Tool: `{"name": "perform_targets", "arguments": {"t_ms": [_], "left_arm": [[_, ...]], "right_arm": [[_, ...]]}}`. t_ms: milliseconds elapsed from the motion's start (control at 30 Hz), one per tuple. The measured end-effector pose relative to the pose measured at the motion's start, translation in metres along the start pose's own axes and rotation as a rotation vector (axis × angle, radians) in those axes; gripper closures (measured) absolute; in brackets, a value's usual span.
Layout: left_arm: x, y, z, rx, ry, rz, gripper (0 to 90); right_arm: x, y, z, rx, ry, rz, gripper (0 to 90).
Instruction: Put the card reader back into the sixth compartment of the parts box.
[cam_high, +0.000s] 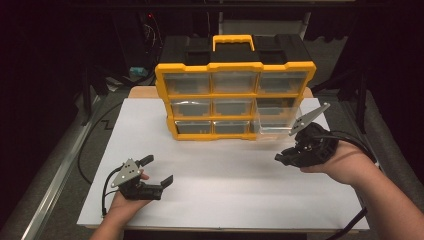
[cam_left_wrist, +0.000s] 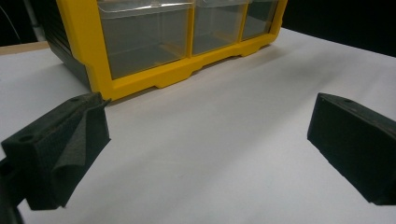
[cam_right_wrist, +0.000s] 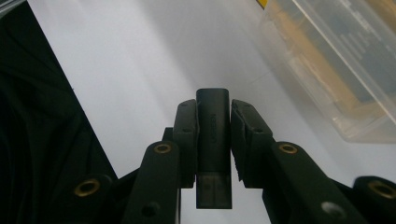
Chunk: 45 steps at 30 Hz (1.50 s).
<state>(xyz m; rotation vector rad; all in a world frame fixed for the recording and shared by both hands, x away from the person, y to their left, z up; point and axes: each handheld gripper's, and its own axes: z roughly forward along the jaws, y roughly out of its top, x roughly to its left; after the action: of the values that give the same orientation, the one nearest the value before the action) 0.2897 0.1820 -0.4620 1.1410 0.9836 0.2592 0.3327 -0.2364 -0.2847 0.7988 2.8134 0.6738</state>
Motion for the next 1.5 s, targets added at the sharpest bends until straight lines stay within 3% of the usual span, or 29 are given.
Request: {"name": "perform_targets", "arguments": {"t_ms": [333, 1067, 1500], "left_arm": [[0.000, 0.000, 0.000, 0.002, -0.001, 0.002, 0.2], [-0.001, 0.000, 0.000, 0.015, -0.003, 0.010, 0.2], [-0.002, 0.000, -0.001, 0.018, -0.005, 0.020, 0.2]], "right_arm": [[-0.003, 0.007, -0.012, -0.008, 0.001, 0.002, 74.2], [-0.018, 0.039, -0.046, -0.016, -0.061, 0.005, 74.2], [-0.031, 0.062, -0.041, -0.025, -0.062, -0.004, 74.2]]}}
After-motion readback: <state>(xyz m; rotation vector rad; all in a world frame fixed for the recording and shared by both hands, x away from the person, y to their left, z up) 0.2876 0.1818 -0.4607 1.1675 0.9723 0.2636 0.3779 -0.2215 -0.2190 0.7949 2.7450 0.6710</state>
